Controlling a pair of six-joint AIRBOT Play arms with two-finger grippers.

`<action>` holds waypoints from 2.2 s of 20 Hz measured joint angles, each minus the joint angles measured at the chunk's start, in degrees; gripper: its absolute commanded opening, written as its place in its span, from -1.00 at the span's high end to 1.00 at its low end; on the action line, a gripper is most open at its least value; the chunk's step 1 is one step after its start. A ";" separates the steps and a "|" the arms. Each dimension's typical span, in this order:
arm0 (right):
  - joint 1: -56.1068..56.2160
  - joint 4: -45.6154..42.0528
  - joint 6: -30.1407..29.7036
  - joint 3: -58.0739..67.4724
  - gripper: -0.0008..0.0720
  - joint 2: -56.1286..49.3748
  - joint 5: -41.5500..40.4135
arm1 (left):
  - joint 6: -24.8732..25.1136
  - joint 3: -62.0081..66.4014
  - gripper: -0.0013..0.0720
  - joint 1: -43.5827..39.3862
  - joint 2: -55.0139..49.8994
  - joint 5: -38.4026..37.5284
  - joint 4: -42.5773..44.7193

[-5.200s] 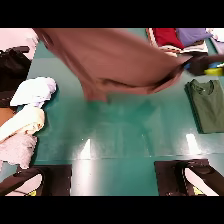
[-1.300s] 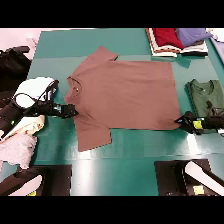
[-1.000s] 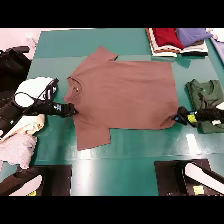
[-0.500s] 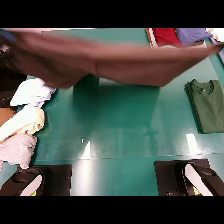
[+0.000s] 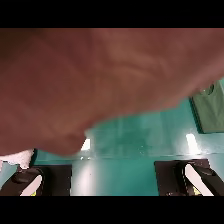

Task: Fold the shirts.

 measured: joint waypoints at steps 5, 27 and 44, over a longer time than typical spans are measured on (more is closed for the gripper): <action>0.52 0.02 0.48 -7.54 0.93 -7.04 4.22 | -1.55 -9.86 0.89 0.00 -9.03 -8.24 2.60; 7.76 -3.63 -3.06 -17.97 0.93 -45.35 0.02 | 3.63 -17.42 0.89 5.53 -52.89 -12.70 -2.93; 7.82 -0.92 -2.54 -44.22 0.06 -27.12 -1.86 | -0.39 -51.34 -0.50 5.77 -32.89 -20.13 -0.68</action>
